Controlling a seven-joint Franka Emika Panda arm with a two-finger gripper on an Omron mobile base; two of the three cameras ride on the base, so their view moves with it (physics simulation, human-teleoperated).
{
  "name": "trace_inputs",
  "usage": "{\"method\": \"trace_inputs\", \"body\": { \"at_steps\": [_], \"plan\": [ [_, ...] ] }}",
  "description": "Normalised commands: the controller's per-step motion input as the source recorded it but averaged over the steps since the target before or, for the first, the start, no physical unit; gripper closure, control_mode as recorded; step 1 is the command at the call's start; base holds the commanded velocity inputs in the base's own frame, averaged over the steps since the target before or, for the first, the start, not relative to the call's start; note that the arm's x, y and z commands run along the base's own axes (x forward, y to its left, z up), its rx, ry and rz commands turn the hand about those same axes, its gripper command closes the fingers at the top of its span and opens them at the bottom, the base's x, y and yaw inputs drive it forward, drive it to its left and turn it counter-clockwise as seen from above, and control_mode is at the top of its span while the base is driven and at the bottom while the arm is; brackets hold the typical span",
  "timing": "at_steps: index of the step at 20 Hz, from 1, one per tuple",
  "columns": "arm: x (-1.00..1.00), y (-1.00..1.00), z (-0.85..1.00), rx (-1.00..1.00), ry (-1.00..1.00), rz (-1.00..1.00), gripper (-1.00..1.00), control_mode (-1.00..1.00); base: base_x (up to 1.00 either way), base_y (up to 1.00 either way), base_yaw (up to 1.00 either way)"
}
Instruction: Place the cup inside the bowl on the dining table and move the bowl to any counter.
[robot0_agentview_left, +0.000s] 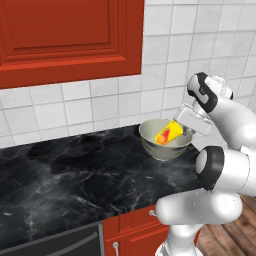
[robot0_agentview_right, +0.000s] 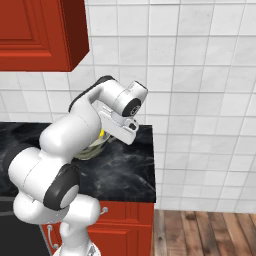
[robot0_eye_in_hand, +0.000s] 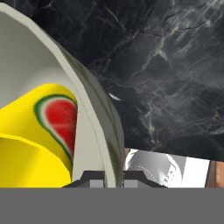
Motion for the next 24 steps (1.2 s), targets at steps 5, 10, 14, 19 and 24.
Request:
{"method": "trace_inputs", "body": {
  "at_steps": [5, 10, 14, 19, 24],
  "plan": [
    [0.00, 0.00, 0.00, 0.00, 0.00, 0.00, 1.00, -1.00, 0.00, 0.00, 0.00],
    [0.00, 0.07, -0.03, 0.00, 0.00, 0.00, 1.00, -1.00, 0.00, 0.00, 0.00],
    [0.09, 0.33, -0.20, 0.00, 0.00, 0.00, 1.00, -1.00, 0.00, 0.00, 0.00],
    [0.15, 0.36, -0.08, 0.00, 0.00, 0.00, 1.00, -1.00, 0.00, 0.00, 0.00],
    [0.24, 0.31, 0.00, 0.00, 0.00, 0.00, 1.00, -1.00, 0.00, 0.00, 0.00]
  ]
}}
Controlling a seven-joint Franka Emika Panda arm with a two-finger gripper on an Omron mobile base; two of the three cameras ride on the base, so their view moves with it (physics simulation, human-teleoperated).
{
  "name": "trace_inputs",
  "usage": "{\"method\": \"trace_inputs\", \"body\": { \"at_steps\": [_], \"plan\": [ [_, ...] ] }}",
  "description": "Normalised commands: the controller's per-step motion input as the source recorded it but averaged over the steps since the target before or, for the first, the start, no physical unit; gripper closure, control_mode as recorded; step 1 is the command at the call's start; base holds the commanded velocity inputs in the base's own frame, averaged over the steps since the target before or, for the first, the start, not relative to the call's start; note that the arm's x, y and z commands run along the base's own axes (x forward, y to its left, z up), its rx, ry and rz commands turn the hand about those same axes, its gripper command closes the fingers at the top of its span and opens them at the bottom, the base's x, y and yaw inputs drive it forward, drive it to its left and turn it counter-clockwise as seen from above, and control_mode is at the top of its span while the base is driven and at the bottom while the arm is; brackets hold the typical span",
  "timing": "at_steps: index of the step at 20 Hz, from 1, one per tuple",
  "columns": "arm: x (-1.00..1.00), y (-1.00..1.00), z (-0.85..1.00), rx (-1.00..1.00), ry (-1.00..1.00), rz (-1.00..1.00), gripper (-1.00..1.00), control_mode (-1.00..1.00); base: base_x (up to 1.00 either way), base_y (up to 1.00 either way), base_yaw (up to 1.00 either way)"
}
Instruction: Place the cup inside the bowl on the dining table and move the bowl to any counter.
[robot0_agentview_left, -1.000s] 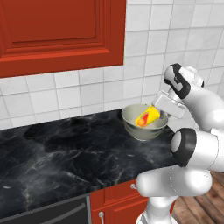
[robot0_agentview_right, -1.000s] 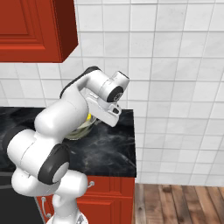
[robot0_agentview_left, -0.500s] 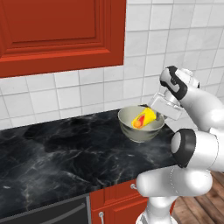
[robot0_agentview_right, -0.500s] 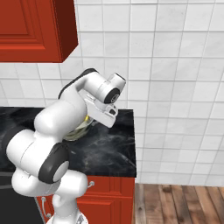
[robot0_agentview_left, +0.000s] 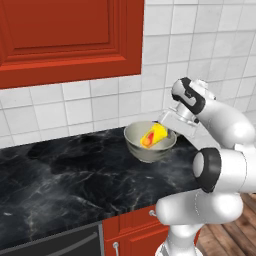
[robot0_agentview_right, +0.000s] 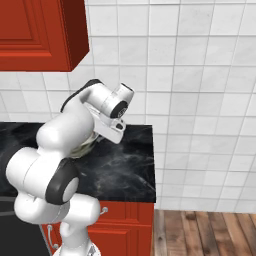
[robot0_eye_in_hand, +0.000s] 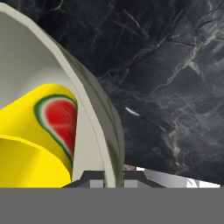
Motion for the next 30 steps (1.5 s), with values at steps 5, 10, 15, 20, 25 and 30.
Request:
{"method": "trace_inputs", "body": {
  "at_steps": [5, 10, 15, 20, 25, 30],
  "plan": [
    [0.30, 0.35, 0.00, 0.00, 0.00, 0.00, 1.00, -1.00, 0.00, 0.00, 0.00],
    [0.44, 0.05, -0.07, 0.00, 0.00, 0.00, 1.00, -1.00, 0.00, 0.00, 0.00],
    [0.09, 0.00, -0.12, 0.00, 0.00, 0.00, 1.00, -1.00, 0.00, 0.00, 0.00],
    [0.00, 0.00, -0.27, -0.01, 0.00, 0.00, 1.00, -1.00, 0.00, 0.00, 0.00],
    [0.00, 0.00, -0.19, -0.01, 0.00, 0.00, 1.00, -1.00, 0.00, 0.00, 0.00],
    [0.00, 0.00, -0.10, -0.01, 0.00, 0.00, 1.00, -1.00, 0.00, 0.00, 0.00]
  ]
}}
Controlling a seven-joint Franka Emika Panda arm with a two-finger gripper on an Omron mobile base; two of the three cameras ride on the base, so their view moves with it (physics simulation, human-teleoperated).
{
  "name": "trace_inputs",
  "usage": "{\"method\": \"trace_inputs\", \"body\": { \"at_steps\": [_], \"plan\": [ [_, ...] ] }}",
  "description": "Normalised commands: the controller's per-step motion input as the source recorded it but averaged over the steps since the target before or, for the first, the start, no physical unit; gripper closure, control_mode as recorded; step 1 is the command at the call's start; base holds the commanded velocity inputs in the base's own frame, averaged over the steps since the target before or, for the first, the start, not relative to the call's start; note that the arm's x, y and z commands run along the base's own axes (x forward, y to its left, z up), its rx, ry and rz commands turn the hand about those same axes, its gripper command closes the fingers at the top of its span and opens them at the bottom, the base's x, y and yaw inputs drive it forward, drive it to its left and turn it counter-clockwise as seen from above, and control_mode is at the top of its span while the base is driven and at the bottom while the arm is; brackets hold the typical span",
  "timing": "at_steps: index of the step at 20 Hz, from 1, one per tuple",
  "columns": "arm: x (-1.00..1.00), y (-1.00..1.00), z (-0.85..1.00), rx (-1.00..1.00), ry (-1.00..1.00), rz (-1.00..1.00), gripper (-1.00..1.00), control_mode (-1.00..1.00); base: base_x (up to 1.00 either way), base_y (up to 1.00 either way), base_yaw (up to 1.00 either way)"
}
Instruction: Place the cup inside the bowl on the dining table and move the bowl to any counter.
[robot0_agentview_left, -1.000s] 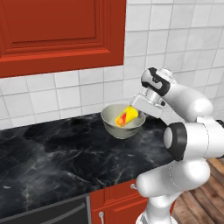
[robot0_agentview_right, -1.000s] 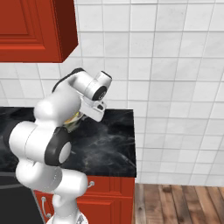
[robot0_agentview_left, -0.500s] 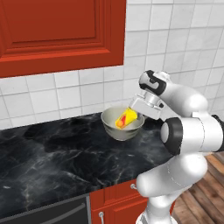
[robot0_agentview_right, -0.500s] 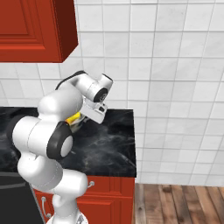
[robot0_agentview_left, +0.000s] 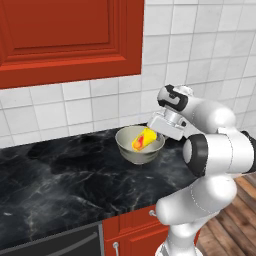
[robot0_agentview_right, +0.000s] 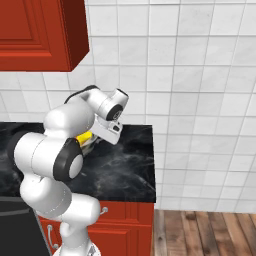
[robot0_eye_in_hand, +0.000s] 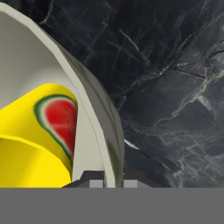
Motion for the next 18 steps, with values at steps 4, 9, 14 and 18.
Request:
{"method": "trace_inputs", "body": {
  "at_steps": [4, 9, 14, 18],
  "plan": [
    [0.02, 0.00, -0.09, -0.01, 0.00, 0.00, 1.00, -1.00, 0.00, 0.00, 0.00],
    [0.04, 0.07, -0.15, 0.00, -0.01, 0.00, 1.00, -1.00, 0.00, 0.00, 0.00],
    [0.12, 0.05, -0.14, 0.00, 0.00, 0.00, 1.00, -1.00, 0.00, 0.00, 0.00],
    [0.14, 0.05, -0.14, 0.00, 0.00, 0.00, 1.00, -1.00, 0.00, 0.00, 0.00]
  ]
}}
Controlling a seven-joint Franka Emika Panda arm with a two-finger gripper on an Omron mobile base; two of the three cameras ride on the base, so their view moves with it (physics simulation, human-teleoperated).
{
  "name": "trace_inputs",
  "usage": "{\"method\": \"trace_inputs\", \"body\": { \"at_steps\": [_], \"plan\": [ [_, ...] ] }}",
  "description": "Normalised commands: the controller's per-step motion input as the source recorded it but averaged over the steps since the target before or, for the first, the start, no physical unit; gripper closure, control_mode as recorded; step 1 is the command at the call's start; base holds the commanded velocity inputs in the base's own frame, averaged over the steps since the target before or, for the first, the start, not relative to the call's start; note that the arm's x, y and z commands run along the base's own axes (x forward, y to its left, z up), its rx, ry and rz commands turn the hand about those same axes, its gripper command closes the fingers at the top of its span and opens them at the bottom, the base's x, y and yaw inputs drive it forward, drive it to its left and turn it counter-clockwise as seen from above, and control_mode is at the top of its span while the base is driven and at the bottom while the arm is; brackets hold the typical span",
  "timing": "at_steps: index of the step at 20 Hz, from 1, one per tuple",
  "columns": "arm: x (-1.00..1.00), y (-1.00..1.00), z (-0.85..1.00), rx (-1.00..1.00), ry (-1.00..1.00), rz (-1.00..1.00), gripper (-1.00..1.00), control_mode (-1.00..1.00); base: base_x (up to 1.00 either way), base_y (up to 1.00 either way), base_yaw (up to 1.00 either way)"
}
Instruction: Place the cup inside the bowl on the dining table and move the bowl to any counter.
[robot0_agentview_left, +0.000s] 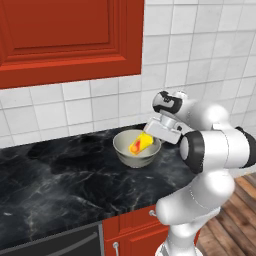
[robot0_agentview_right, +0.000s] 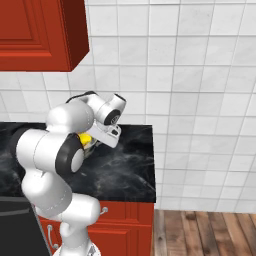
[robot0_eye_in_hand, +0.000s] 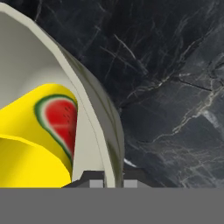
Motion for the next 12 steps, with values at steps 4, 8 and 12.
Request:
{"method": "trace_inputs", "body": {
  "at_steps": [4, 8, 12],
  "plan": [
    [0.14, 0.01, -0.11, 0.00, 0.00, 0.00, 1.00, -1.00, 0.00, 0.00, 0.00],
    [0.14, 0.00, -0.11, 0.00, 0.00, 0.00, 1.00, -1.00, 0.00, 0.00, 0.00],
    [0.11, 0.00, -0.13, 0.00, 0.02, 0.00, 1.00, -1.00, 0.00, 0.00, 0.00]
  ]
}}
